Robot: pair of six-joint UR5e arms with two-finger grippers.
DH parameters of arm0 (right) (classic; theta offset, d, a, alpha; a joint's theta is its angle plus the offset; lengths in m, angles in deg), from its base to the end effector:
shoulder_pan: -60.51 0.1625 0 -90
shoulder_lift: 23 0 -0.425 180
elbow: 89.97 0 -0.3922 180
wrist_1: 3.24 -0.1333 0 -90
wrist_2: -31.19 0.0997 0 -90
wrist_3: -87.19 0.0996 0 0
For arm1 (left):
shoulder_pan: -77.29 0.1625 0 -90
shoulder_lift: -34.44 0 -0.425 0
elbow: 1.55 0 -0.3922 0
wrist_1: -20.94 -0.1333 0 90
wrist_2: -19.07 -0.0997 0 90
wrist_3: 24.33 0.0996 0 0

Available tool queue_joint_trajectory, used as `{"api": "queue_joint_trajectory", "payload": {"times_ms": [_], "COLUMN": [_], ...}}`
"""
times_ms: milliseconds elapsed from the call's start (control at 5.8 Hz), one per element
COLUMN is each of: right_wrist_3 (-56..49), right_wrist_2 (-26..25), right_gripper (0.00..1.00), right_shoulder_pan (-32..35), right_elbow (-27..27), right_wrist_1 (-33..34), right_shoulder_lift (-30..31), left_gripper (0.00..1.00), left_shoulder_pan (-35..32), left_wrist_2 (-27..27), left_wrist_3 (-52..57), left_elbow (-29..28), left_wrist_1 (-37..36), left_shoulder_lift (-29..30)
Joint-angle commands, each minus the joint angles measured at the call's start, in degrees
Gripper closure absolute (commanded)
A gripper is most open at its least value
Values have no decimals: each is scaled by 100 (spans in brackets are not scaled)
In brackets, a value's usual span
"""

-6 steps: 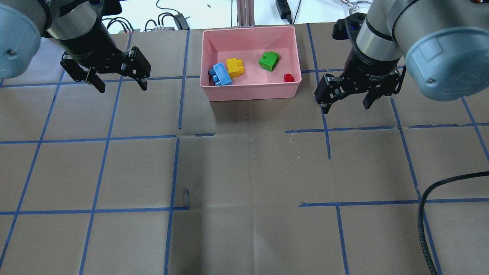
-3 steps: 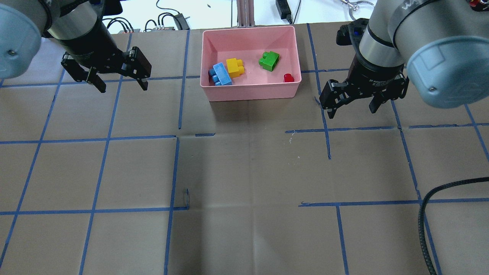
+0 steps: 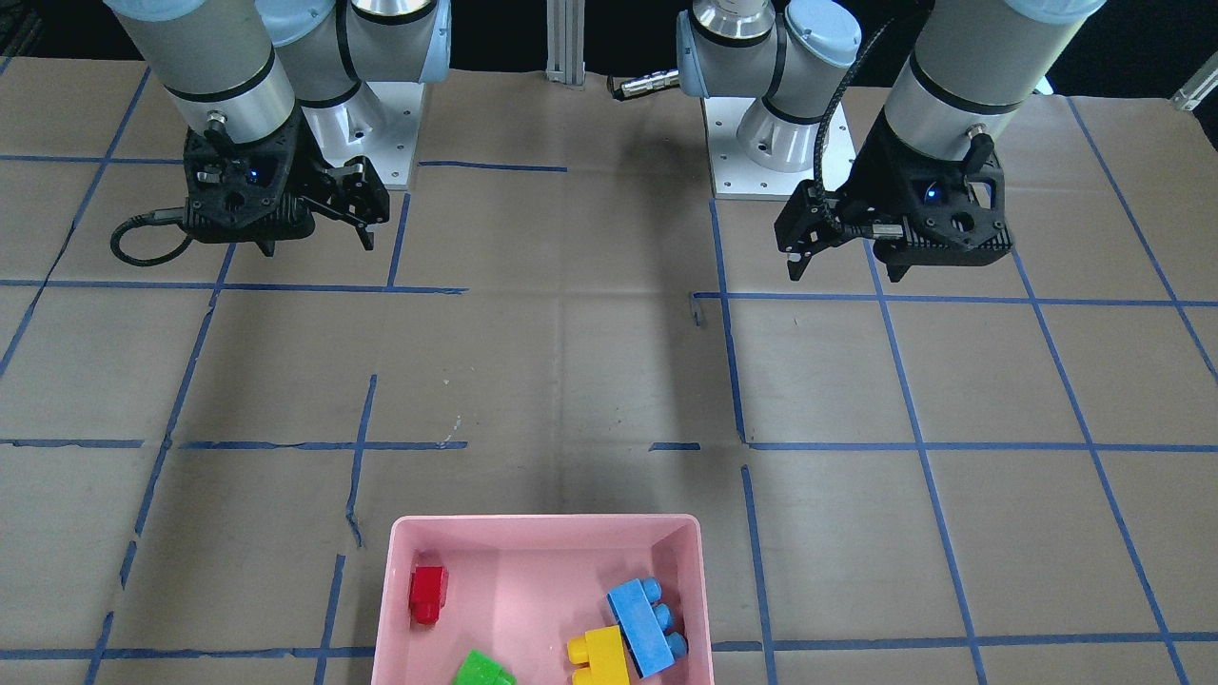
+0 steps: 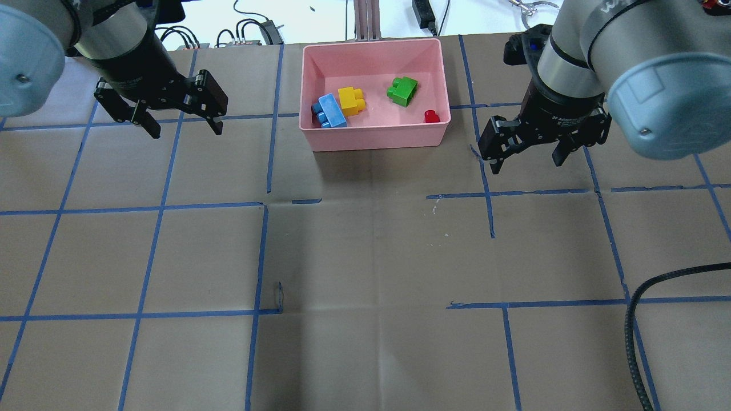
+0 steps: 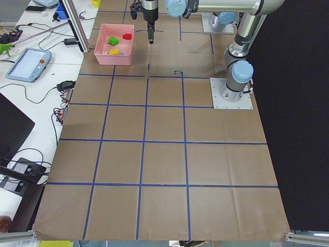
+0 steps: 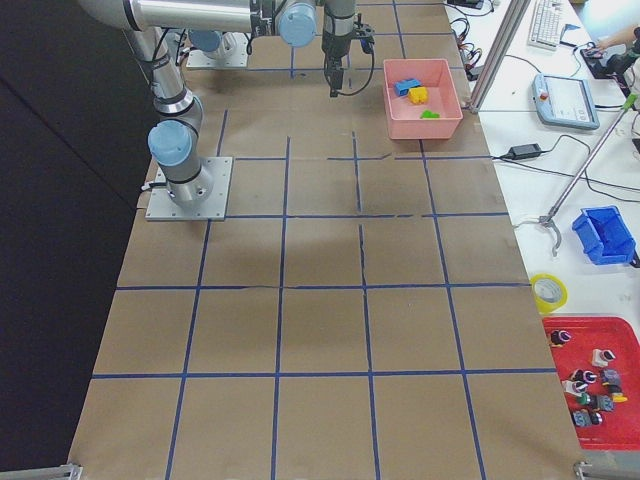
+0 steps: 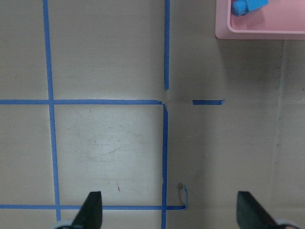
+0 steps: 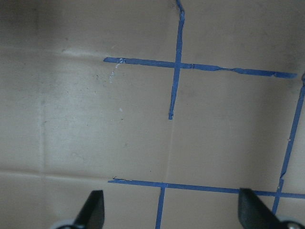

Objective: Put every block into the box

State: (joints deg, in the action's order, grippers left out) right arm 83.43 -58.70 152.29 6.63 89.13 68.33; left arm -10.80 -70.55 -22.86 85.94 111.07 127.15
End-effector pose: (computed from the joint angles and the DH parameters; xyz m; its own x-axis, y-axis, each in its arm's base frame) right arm 0.1482 -0.4708 0.4468 -0.9953 -0.0964 -0.0052 -0.0965 0.9941 0.0504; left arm -0.1168 -0.5156 0.4855 -0.9999 -0.0077 0.0068 -0.0077 1.0000 0.0056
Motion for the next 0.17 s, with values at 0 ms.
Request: {"api": "queue_joint_trajectory", "payload": {"times_ms": [0], "right_wrist_3": [-2], "right_wrist_2": [6], "right_gripper": [0], "right_shoulder_pan": [-11], "right_elbow": [-18], "right_wrist_1": [0], "right_shoulder_lift": [-1], "left_gripper": [0], "left_shoulder_pan": [-6], "left_wrist_2": [15], "left_wrist_3": [-7], "left_elbow": [40], "left_wrist_1": [-31], "left_shoulder_lift": [27]}}
